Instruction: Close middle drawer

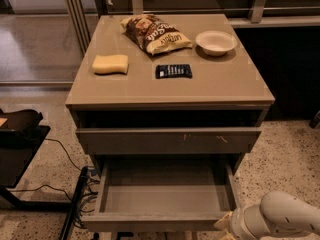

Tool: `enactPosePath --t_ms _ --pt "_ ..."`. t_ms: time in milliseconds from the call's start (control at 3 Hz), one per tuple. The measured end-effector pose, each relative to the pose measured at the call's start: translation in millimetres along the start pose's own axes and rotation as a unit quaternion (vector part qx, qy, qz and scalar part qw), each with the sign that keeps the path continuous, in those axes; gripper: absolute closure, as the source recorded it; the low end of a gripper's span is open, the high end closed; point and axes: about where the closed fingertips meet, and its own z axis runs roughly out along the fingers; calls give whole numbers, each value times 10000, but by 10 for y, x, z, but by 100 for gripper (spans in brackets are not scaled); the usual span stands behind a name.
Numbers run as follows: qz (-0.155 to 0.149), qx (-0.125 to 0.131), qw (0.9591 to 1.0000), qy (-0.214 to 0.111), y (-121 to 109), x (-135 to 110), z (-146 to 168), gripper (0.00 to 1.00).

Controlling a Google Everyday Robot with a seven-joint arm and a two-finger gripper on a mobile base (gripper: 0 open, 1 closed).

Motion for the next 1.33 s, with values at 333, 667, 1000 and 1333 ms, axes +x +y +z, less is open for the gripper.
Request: enactPosePath --t_ms 333,667,1000,1333 --pt "-59 -14 9999 -100 -104 -67 59 0" --pt "-98 -14 9999 -125 -124 -99 80 19" --pt "-338 148 9990 -237 -349 -328 120 42" --pt "-434 415 9980 -190 -816 -495 102 65"
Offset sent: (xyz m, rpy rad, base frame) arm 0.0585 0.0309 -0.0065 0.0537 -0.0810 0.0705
